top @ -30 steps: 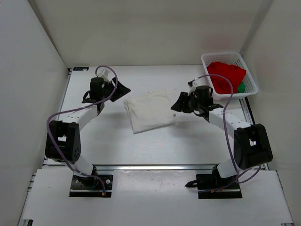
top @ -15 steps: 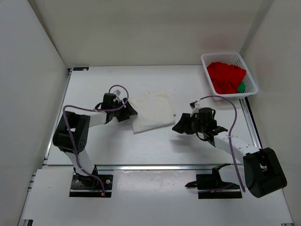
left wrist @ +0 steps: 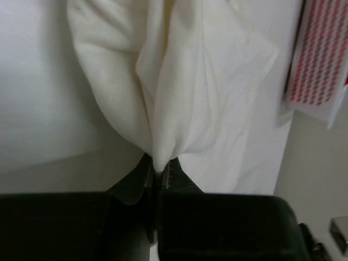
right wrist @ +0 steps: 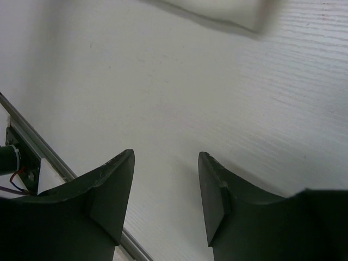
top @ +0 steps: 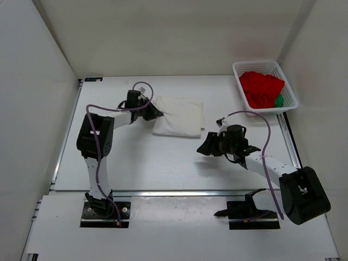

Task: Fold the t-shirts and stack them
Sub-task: Put the neatly folded tshirt into the corner of the board with the left arm, then grab crumpled tshirt from bin with the right arm

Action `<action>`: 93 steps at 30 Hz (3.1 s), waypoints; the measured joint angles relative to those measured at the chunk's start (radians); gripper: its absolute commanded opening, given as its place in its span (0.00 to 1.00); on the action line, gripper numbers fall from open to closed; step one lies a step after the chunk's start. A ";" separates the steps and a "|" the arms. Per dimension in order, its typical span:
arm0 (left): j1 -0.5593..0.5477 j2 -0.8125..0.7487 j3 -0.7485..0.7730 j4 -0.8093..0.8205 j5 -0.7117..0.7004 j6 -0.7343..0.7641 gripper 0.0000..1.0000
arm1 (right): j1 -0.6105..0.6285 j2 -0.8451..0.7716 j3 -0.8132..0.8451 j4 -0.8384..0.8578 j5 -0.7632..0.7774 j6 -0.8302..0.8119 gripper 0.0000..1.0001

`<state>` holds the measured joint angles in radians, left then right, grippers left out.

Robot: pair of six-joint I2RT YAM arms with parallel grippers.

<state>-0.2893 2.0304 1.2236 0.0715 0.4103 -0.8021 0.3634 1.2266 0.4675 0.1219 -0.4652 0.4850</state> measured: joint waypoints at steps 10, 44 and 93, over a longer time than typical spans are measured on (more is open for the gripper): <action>0.704 -0.069 -0.048 0.058 -0.009 -0.047 0.09 | 0.018 0.071 0.002 0.014 -0.026 -0.011 0.48; 0.616 -0.085 -0.077 -0.015 -0.084 -0.090 0.99 | 0.092 0.059 0.112 -0.129 0.116 -0.041 0.10; -0.600 -0.698 -0.804 0.282 -0.096 0.095 0.57 | -0.578 0.851 1.412 -0.663 0.550 -0.281 0.42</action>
<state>-0.8894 1.3327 0.4198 0.3538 0.3141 -0.7067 -0.2146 2.0777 1.8793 -0.5415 0.0853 0.2039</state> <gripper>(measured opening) 0.570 0.411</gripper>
